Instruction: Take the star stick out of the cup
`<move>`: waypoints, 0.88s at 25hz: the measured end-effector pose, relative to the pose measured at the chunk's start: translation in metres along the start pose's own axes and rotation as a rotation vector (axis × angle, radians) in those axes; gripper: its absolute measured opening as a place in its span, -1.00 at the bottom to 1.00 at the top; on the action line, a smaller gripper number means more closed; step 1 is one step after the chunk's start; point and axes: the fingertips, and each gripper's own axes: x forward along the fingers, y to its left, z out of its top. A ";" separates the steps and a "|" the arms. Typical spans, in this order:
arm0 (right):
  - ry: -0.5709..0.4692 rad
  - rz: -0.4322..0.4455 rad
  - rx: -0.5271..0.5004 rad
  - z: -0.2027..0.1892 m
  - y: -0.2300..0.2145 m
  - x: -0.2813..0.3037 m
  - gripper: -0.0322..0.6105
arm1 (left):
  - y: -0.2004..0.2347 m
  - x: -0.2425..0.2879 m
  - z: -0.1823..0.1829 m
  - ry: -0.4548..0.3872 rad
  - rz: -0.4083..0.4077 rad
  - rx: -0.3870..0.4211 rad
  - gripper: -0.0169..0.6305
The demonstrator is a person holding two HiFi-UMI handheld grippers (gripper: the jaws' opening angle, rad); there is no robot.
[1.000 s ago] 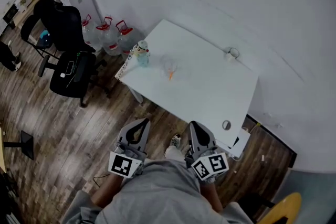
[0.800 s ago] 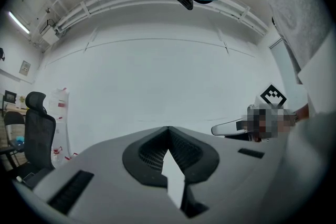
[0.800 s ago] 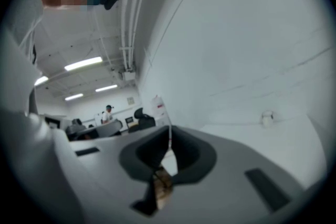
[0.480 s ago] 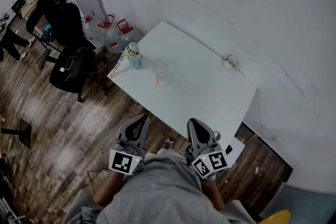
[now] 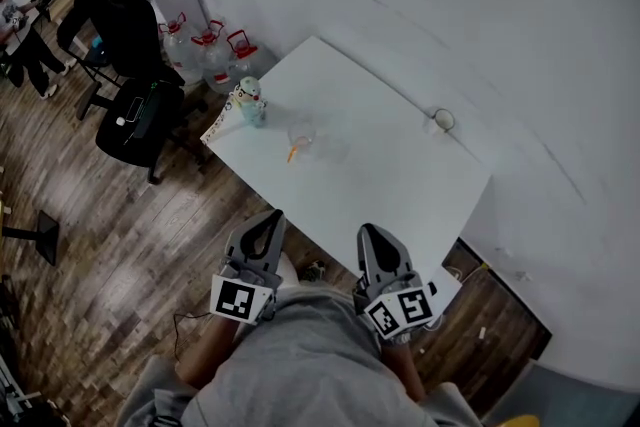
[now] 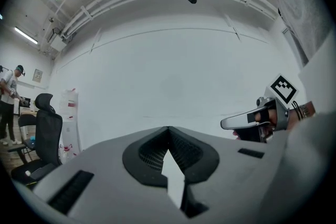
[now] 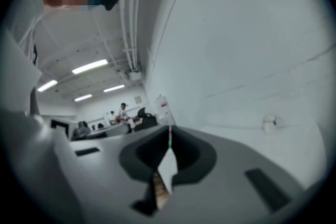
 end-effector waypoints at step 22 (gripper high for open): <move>0.070 -0.035 -0.010 -0.001 -0.036 0.047 -0.79 | 0.049 0.084 -0.059 0.187 0.068 0.034 -0.80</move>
